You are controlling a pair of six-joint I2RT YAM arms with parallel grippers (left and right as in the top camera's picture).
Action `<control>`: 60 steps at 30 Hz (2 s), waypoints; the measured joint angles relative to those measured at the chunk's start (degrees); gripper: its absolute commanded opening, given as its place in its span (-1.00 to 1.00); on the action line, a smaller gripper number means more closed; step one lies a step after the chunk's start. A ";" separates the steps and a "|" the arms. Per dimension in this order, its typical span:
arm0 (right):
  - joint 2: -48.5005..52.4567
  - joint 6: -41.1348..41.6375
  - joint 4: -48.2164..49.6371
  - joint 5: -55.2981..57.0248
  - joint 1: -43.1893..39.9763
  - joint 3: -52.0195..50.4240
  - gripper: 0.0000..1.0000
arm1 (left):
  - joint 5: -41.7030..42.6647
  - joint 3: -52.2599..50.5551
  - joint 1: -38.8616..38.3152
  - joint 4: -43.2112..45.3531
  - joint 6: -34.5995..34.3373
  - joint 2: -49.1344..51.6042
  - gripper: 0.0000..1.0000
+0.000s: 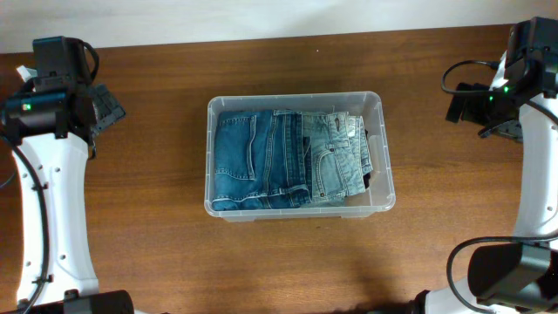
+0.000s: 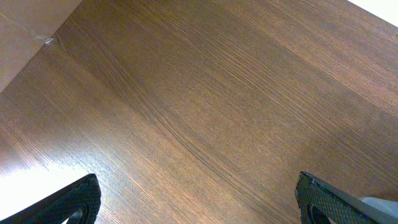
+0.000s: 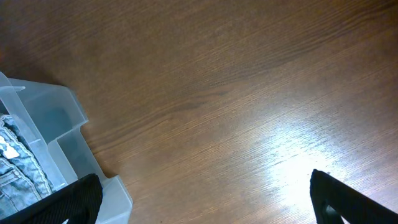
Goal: Pack container
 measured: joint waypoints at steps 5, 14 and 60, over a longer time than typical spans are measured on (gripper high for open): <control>0.00 -0.04 0.00 0.00 0.00 0.00 0.97 | 0.02 0.00 0.00 0.00 -0.02 0.00 0.99; 0.00 0.02 0.00 0.00 0.00 0.00 0.97 | 0.02 0.00 0.00 0.00 0.00 0.00 0.99; -6.12 0.02 1.60 0.09 2.16 -0.46 0.97 | 0.02 0.00 0.00 0.00 0.00 0.00 0.99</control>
